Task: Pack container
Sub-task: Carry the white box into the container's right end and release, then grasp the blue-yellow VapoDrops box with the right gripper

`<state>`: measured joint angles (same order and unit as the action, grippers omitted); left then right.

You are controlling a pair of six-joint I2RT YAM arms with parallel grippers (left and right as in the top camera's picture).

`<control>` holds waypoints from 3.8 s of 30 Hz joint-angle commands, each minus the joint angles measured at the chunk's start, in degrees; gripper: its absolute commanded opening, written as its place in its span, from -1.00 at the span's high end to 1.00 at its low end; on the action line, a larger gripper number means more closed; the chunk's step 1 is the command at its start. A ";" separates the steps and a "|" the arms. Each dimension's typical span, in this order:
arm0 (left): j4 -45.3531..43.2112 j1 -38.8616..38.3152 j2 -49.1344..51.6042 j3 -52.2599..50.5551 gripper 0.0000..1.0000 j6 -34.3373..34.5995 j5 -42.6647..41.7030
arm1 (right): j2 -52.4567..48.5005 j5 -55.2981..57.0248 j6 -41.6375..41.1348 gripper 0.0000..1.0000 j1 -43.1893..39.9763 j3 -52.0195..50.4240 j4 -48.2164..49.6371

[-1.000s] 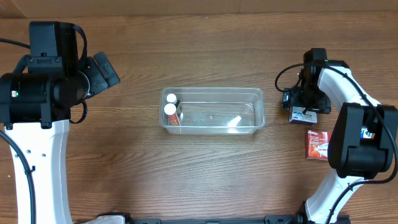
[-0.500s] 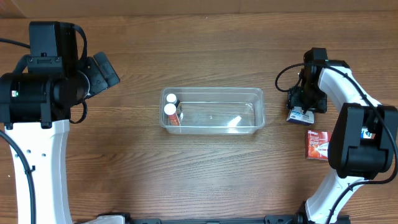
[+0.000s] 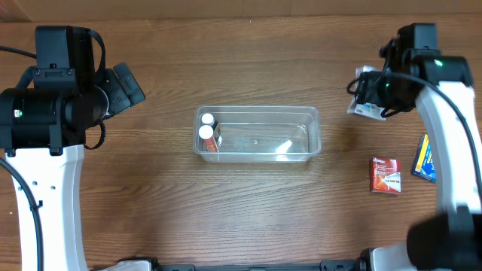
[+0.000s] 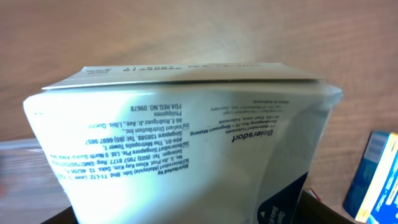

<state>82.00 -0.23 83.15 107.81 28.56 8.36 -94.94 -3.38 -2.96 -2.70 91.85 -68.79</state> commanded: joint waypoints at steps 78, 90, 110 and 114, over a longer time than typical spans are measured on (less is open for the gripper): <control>-0.57 0.26 0.09 -0.09 -0.99 -1.38 -0.28 | -7.78 9.73 -5.49 -1.00 -32.09 -7.23 5.25; -0.57 0.26 0.09 -0.09 -1.00 -1.38 -0.28 | -19.12 9.75 -2.51 -1.00 -32.70 -7.28 6.80; -0.57 0.26 0.09 -0.09 -1.00 -1.38 -0.28 | -24.50 7.43 -2.58 -0.90 -32.74 -10.49 9.94; -0.55 0.26 0.09 -0.09 -1.00 -1.38 -0.28 | -24.50 6.60 -2.58 -0.63 -32.74 -10.47 10.23</control>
<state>81.60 -0.23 83.15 107.77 28.32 8.36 -118.85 4.43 -5.65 -35.22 82.41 -59.05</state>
